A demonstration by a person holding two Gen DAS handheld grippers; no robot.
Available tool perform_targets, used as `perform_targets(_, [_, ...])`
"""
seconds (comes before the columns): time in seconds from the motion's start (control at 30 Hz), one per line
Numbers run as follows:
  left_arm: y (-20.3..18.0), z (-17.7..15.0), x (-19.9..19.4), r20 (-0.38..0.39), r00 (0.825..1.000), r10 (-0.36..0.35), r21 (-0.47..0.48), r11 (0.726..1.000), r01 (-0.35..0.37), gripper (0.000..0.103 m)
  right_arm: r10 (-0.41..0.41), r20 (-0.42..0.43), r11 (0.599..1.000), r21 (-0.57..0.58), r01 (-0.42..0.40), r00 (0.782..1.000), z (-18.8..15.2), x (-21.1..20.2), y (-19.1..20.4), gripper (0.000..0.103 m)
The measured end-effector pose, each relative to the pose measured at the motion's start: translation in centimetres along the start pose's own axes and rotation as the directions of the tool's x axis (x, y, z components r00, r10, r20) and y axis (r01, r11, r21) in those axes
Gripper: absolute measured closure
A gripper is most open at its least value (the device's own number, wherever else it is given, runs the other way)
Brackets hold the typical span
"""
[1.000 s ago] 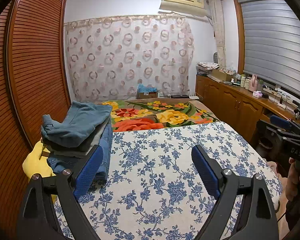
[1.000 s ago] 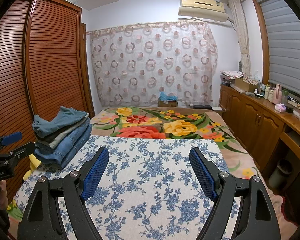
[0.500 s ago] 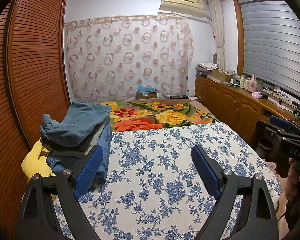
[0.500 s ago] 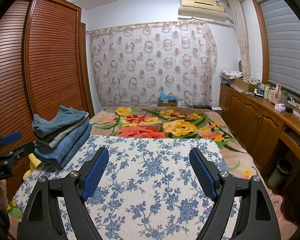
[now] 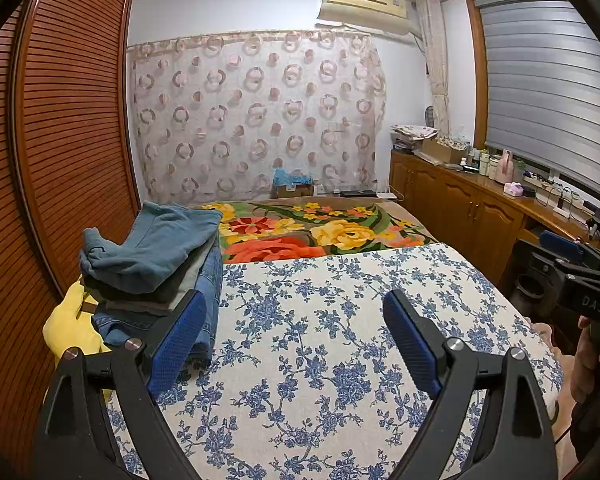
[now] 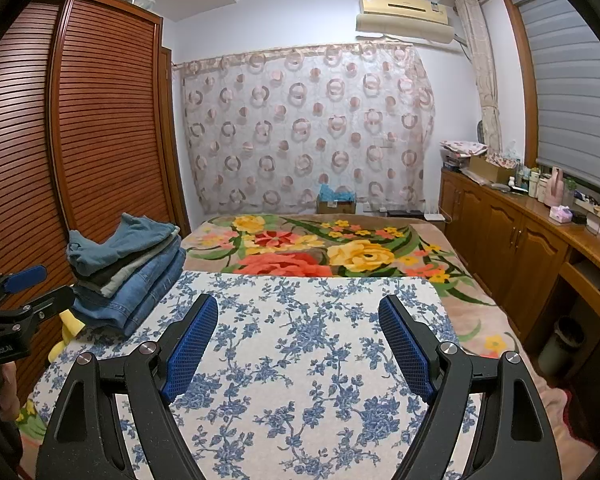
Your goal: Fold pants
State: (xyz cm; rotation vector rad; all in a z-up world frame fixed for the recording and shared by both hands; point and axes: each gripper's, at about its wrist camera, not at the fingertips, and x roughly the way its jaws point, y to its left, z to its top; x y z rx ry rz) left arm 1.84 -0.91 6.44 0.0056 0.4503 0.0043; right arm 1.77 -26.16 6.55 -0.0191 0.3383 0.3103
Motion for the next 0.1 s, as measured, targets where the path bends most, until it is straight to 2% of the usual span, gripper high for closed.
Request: perform_targets(0.1, [-0.01, 0.02, -0.03, 0.0, 1.0, 0.0, 0.0, 1.0, 0.0, 0.013, 0.001, 0.0, 1.0, 0.0, -0.001, 1.0, -0.04, -0.06, 0.03, 0.019])
